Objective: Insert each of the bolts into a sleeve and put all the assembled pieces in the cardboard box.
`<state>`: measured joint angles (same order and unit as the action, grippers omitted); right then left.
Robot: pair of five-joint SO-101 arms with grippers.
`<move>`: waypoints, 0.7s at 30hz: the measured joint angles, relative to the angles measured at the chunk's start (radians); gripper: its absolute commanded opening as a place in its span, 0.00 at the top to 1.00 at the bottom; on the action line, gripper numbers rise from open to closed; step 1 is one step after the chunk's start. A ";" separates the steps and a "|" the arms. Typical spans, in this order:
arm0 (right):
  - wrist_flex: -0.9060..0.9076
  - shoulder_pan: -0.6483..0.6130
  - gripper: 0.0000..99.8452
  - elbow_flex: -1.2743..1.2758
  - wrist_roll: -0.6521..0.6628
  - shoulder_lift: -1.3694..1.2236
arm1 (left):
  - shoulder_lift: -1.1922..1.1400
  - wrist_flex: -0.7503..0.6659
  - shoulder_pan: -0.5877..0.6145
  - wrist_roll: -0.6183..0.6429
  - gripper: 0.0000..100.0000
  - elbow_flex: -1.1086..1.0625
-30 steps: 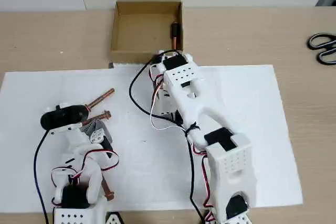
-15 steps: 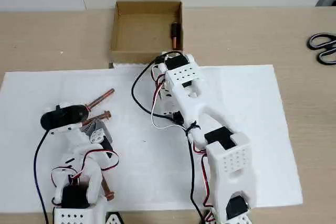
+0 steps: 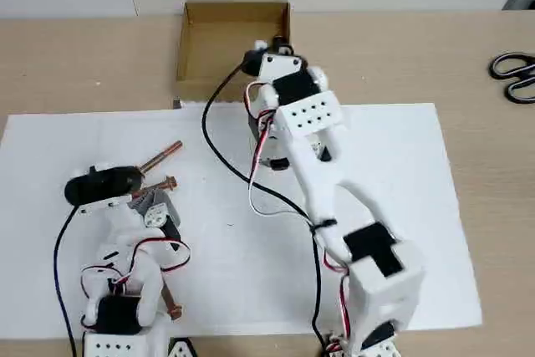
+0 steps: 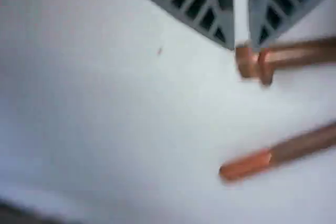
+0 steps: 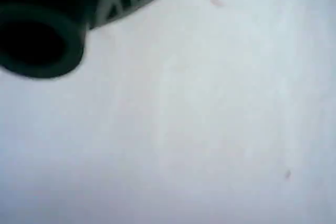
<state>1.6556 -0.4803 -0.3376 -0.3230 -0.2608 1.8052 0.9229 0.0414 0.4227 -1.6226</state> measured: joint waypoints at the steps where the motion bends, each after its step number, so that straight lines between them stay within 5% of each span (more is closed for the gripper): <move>1: 0.005 0.000 1.00 0.000 0.000 0.014 | 0.000 0.000 -0.002 -0.011 0.99 0.028; 12: 0.014 0.101 1.00 0.143 0.000 0.189 | -0.012 0.180 -0.032 -0.091 0.99 0.313; 21: 0.014 0.129 1.00 0.364 0.000 0.351 | -0.470 0.316 -0.032 -0.069 0.99 0.761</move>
<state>1.6694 -0.3514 0.0261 -0.3230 0.0905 1.3357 1.2390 0.0092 0.3537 -0.8615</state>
